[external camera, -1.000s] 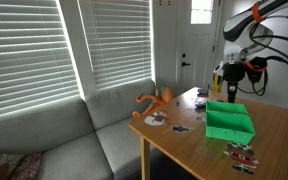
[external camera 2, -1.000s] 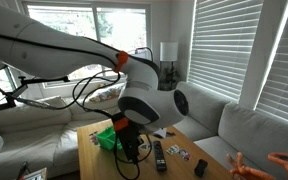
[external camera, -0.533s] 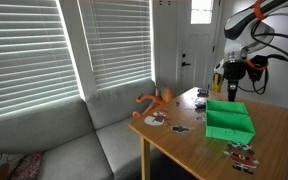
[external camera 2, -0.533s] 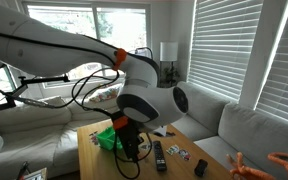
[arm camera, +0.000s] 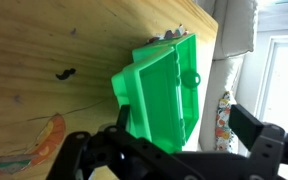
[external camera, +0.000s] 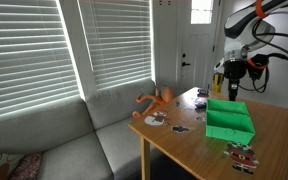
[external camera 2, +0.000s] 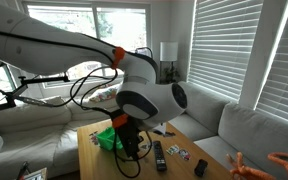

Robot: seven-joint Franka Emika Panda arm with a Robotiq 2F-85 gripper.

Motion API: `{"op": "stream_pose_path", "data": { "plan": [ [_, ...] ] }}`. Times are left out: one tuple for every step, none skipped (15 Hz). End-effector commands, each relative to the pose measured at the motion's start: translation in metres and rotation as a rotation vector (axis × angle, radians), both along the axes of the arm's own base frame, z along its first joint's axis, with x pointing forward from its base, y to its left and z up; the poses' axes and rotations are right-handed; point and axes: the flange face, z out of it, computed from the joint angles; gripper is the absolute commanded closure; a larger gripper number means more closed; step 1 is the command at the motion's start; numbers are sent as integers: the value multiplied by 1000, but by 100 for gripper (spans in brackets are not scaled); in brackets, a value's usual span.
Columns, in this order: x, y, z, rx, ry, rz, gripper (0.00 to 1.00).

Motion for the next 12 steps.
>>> {"op": "stream_pose_path", "data": {
  "plan": [
    [-3, 5, 15, -40, -9, 16, 0],
    [-3, 7, 18, -47, -14, 19, 0],
    [-2, 7, 20, -52, -19, 22, 0],
    [-2, 8, 22, -62, -23, 22, 0],
    [-1, 9, 23, -69, -23, 24, 0],
    [-1, 11, 22, -75, -22, 30, 0],
    [0, 12, 22, -81, -21, 34, 0],
    [0, 14, 22, -86, -22, 37, 0],
    [1, 16, 24, -92, -25, 41, 0],
    [2, 18, 24, -96, -27, 48, 0],
    [3, 21, 26, -101, -31, 55, 0],
    [3, 23, 27, -105, -33, 60, 0]
  ]
}}
